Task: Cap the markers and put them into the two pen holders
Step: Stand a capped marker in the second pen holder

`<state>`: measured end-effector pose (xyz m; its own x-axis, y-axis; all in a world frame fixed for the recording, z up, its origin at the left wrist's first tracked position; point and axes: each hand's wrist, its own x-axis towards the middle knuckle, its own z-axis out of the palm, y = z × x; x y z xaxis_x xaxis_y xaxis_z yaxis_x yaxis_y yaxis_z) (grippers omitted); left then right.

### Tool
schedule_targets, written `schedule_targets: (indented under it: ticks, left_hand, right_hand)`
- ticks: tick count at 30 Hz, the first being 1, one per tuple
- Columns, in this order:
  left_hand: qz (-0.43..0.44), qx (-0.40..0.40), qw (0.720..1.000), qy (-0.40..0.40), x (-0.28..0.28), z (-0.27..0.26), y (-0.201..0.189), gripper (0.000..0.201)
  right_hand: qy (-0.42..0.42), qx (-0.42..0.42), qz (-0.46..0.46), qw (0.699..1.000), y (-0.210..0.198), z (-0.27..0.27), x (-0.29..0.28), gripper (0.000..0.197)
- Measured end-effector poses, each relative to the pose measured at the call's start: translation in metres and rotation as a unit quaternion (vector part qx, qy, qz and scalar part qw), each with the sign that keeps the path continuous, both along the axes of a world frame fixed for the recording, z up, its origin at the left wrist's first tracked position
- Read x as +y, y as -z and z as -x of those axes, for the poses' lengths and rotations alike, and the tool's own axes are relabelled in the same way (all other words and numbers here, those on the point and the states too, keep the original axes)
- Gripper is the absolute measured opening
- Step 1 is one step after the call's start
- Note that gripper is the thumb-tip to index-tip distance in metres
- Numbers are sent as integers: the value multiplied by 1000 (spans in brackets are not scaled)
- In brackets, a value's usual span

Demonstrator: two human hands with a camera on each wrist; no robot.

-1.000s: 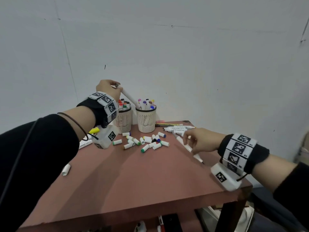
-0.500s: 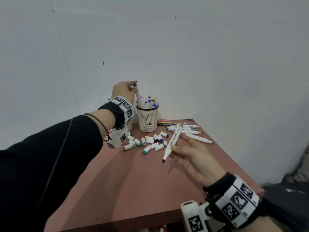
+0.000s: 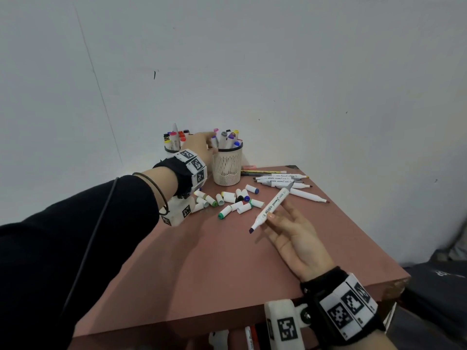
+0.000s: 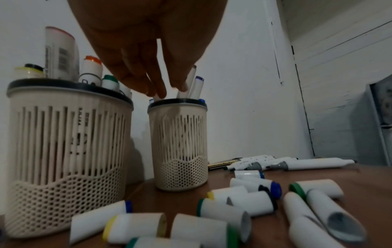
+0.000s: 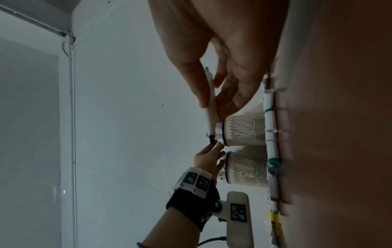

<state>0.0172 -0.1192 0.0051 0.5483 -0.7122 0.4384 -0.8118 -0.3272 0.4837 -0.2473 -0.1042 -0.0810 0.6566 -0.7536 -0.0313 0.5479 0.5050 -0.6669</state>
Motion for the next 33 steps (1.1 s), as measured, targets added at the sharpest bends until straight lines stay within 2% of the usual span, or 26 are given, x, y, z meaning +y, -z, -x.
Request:
schedule_targets:
  ticks: [2,4,7,10,13,14,16,20,22,24,27,31,33]
  left_hand:
    - [34,-42,998,27,3,0,-4,57]
    - [21,-96,994,57,3,0,-14,60]
    - [-94,-178,978,56,1,1,-25,59]
    - [-202,-222,953,27,5,4,-25,63]
    - [-302,-263,916,6,11,8,-17,63]
    - [-315,-264,912,0,13,9,-13,66]
    - [-295,-250,922,-8,14,10,-5,70]
    - [-174,-207,963,8,17,17,8,53]
    - [-153,-178,971,45,17,24,12,44]
    - [-199,-146,964,100,16,33,18,36]
    - [-304,-113,933,157,13,45,27,38]
    - [-369,-128,906,164,3,53,36,41]
    - [-378,-136,902,159,0,55,36,39]
  right_hand:
    - [-4,-4,-3,1000,1,0,0,56]
    - [-7,-6,-6,1000,1,-1,0,55]
    - [-12,-7,-10,1000,1,0,-1,54]
    - [-17,-7,-14,1000,2,0,-2,52]
    - [-11,-6,-19,1000,3,-1,-3,52]
    - [-8,-5,-21,1000,3,-2,-4,52]
    - [-3,-5,-24,1000,4,-3,-5,53]
    - [3,-10,-34,999,5,-2,-6,55]
    - [5,-13,-37,999,5,-2,-7,55]
    - [9,-18,-39,999,5,-2,-7,55]
    - [11,-21,-37,999,6,-2,-7,55]
    - [10,-25,-42,999,5,-1,-7,54]
    - [12,-26,-45,999,5,-2,-7,53]
